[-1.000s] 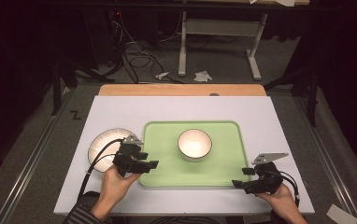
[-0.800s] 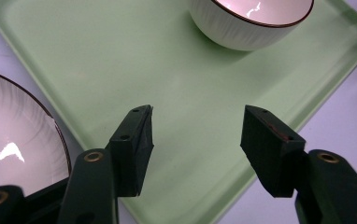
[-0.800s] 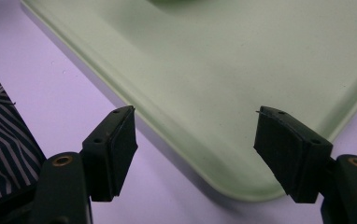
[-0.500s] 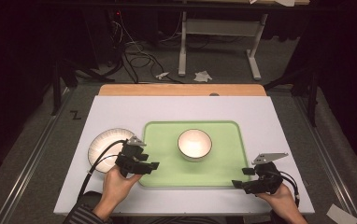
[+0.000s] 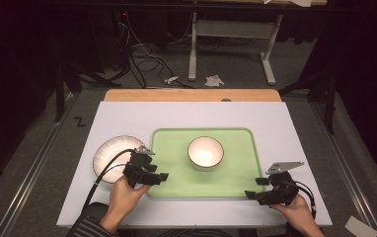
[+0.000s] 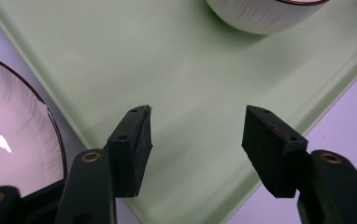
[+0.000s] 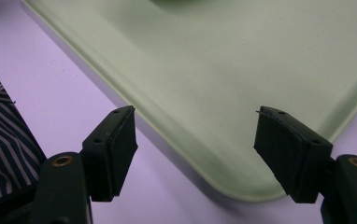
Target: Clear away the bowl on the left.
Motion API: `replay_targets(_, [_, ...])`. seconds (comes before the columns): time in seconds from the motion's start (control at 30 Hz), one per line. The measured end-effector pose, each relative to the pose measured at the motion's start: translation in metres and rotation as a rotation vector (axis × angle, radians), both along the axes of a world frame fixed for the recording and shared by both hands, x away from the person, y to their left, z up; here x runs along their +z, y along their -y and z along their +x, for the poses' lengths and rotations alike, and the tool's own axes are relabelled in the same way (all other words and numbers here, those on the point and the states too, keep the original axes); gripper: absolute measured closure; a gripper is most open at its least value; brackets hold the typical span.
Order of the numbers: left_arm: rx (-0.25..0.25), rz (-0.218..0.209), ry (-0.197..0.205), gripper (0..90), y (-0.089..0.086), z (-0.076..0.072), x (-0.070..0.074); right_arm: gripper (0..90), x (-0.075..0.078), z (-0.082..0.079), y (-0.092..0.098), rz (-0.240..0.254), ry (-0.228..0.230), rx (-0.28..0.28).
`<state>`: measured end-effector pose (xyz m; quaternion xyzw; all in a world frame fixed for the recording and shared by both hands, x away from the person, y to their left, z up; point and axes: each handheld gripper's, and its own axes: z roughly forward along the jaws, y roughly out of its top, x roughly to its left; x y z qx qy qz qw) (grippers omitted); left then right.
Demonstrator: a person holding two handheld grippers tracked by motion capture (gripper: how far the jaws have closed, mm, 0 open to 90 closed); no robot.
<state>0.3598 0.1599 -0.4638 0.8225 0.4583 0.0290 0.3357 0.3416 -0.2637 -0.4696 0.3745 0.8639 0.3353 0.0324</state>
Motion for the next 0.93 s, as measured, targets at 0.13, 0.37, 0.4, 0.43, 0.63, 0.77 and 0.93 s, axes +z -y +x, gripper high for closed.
replay_targets(0.13, [0.002, 0.010, -0.004, 42.5, 0.0008, 0.0006, -0.0020, 31.1, -0.0003, 0.0000, 0.0000, 0.001, 0.005, 0.000])
replay_targets(0.37, [0.005, 0.036, -0.013, 42.1, 0.0024, 0.0016, -0.0058, 31.1, -0.0005, 0.0003, 0.0000, 0.003, 0.003, -0.001])
replay_targets(0.4, [0.005, 0.036, -0.013, 42.0, 0.0024, 0.0016, -0.0058, 31.1, -0.0005, 0.0003, 0.0000, 0.003, 0.003, -0.001])
replay_targets(0.43, [0.001, 0.045, -0.019, 42.0, 0.0025, 0.0020, -0.0062, 31.1, -0.0004, 0.0002, -0.0002, 0.003, 0.000, -0.002])
replay_targets(0.63, [0.005, 0.057, -0.025, 41.7, 0.0021, 0.0036, -0.0076, 31.0, -0.0005, 0.0002, 0.0001, 0.005, -0.003, -0.002])
replay_targets(0.77, [0.001, 0.061, -0.037, 41.6, 0.0027, 0.0039, -0.0090, 31.0, -0.0009, 0.0009, 0.0000, 0.003, -0.002, 0.000])
replay_targets(0.93, [-0.001, 0.058, -0.039, 41.5, 0.0026, 0.0038, -0.0090, 31.0, -0.0010, 0.0013, -0.0001, 0.001, -0.007, 0.000])
